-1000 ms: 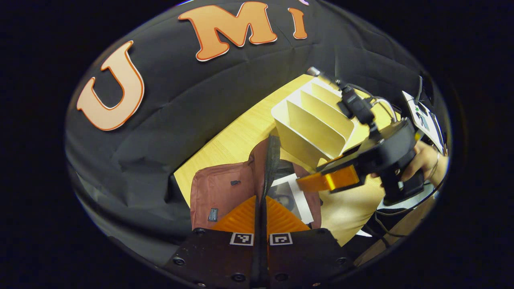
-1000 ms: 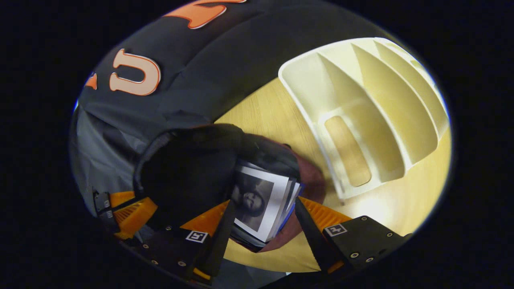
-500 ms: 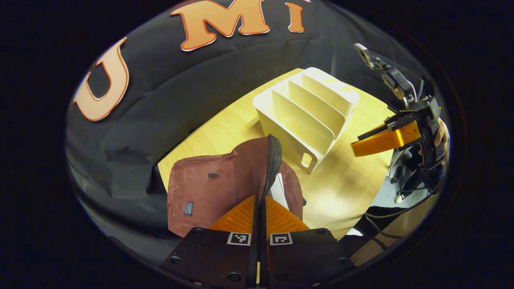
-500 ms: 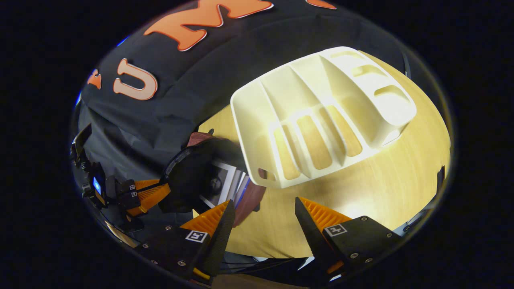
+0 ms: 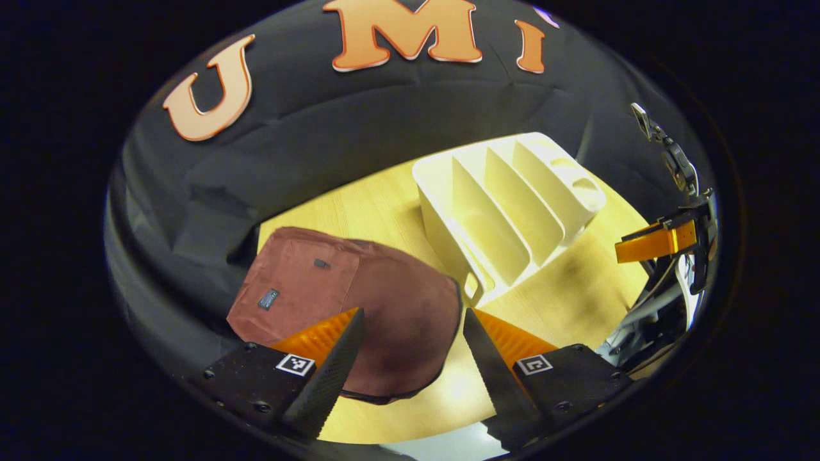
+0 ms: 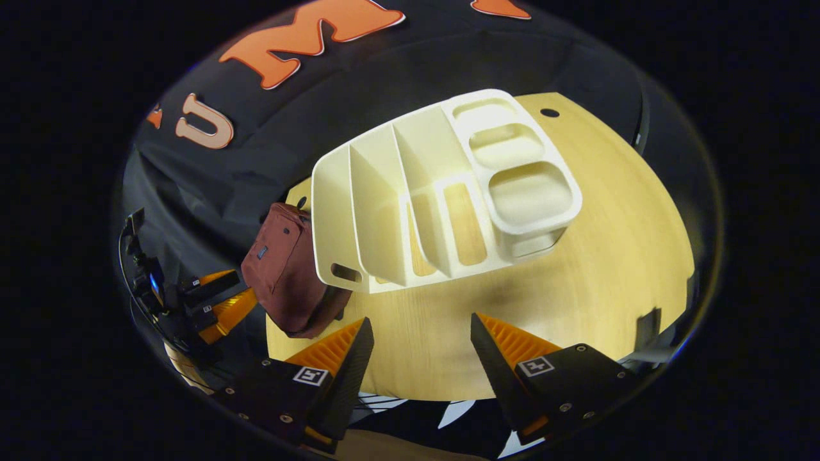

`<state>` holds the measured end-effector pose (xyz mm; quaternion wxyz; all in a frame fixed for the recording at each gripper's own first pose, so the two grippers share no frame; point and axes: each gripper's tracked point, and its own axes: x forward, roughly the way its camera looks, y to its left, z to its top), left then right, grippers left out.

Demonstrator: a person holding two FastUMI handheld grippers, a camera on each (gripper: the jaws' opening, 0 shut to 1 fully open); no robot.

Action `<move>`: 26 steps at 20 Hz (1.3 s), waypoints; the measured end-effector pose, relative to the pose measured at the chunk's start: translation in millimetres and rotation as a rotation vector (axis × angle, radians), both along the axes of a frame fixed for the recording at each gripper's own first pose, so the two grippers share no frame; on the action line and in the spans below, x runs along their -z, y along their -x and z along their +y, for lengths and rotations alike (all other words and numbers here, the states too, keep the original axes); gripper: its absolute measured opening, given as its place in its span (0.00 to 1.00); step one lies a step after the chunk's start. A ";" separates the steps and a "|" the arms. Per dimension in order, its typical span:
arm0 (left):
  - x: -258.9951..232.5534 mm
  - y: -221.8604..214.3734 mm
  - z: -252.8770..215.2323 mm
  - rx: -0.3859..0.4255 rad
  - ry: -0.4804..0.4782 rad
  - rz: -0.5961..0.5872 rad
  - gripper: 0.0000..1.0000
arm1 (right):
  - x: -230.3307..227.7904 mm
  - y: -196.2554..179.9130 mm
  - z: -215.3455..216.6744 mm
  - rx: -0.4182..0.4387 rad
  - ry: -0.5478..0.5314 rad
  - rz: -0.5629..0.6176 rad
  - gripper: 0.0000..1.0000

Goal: Open the schoolbag, grab two books from the bookshelf and put them into the schoolbag.

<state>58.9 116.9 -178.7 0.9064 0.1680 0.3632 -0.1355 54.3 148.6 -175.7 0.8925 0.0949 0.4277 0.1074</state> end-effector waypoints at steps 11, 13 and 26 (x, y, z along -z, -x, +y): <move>-61.6 19.2 -22.1 -0.069 0.251 -0.662 0.98 | -226.3 0.4 -44.0 -0.030 0.091 -0.755 0.93; -58.8 18.3 -16.3 -0.065 0.295 -0.751 0.98 | -252.6 7.5 -59.2 0.026 0.082 -0.884 0.93; -44.7 21.9 19.4 -0.199 0.298 -0.834 1.00 | -246.8 11.1 -110.6 0.178 0.100 -1.018 0.93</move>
